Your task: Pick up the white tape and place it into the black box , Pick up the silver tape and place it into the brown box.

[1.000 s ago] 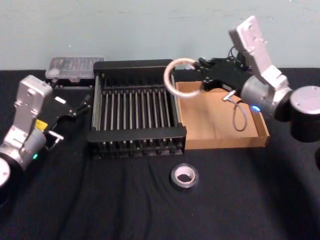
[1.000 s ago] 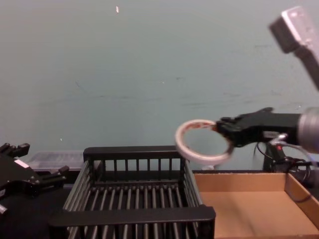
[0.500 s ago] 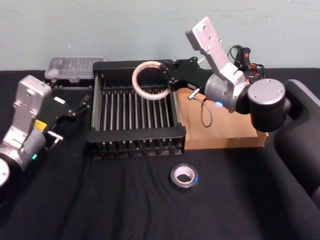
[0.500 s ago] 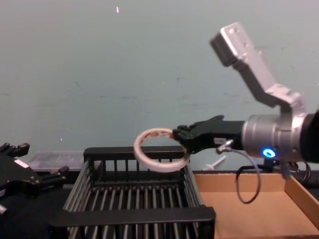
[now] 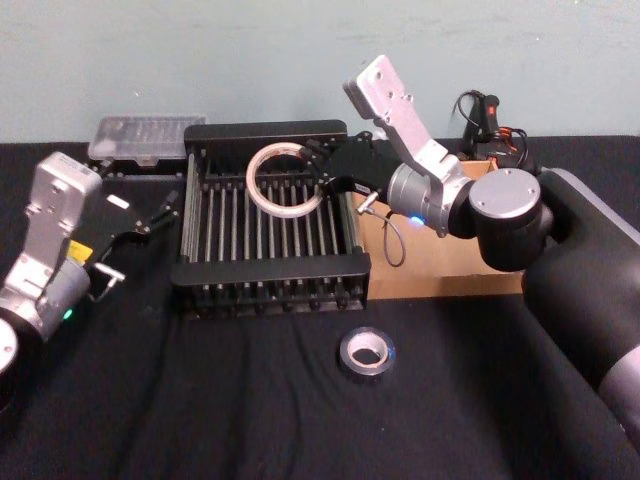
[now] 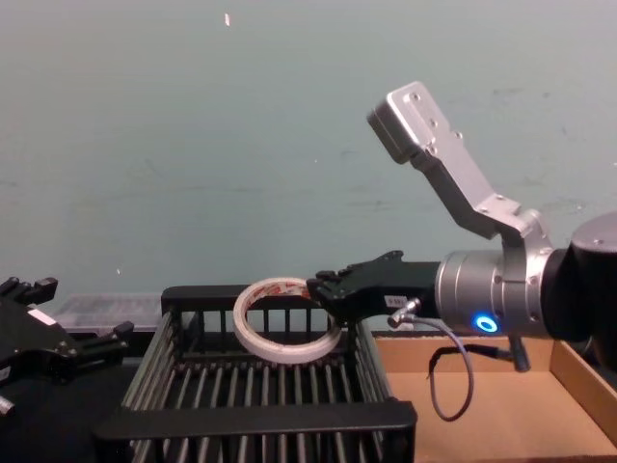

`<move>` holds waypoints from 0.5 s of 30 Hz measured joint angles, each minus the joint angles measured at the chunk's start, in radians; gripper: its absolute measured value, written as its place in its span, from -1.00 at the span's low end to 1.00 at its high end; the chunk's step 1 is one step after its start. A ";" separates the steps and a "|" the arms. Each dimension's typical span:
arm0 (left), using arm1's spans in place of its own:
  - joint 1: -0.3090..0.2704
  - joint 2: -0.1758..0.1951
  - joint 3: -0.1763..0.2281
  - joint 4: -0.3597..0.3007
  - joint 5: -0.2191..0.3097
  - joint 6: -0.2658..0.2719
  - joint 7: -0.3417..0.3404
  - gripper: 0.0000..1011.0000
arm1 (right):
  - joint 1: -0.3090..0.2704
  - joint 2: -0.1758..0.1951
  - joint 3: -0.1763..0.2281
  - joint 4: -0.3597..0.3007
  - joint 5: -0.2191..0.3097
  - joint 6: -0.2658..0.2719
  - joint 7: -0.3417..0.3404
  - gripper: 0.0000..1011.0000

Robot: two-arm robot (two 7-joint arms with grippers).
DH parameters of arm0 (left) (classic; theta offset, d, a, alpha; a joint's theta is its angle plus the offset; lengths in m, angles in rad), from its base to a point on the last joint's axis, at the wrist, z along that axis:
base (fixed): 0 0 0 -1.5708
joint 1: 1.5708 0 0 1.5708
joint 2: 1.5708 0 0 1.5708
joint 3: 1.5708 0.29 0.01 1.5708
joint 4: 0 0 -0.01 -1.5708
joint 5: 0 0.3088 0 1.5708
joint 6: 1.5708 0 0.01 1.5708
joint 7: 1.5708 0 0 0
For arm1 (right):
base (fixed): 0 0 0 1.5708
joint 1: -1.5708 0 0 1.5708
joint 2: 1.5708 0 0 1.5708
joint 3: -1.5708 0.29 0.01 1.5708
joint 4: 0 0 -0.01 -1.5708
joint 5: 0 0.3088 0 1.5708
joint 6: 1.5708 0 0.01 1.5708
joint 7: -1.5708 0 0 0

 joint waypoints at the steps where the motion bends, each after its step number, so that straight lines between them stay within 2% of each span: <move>1: 0.000 0.000 0.000 0.000 0.000 0.000 0.000 0.98 | 0.000 0.000 -0.001 0.000 -0.001 0.000 0.001 -0.83; 13: 0.000 0.000 0.000 0.000 0.000 0.000 0.000 0.98 | -0.002 0.001 -0.001 -0.001 -0.002 0.000 0.002 -0.84; 15: 0.000 0.000 0.000 0.000 0.000 0.000 0.000 0.98 | -0.002 0.001 -0.001 -0.001 -0.002 0.000 0.002 -0.78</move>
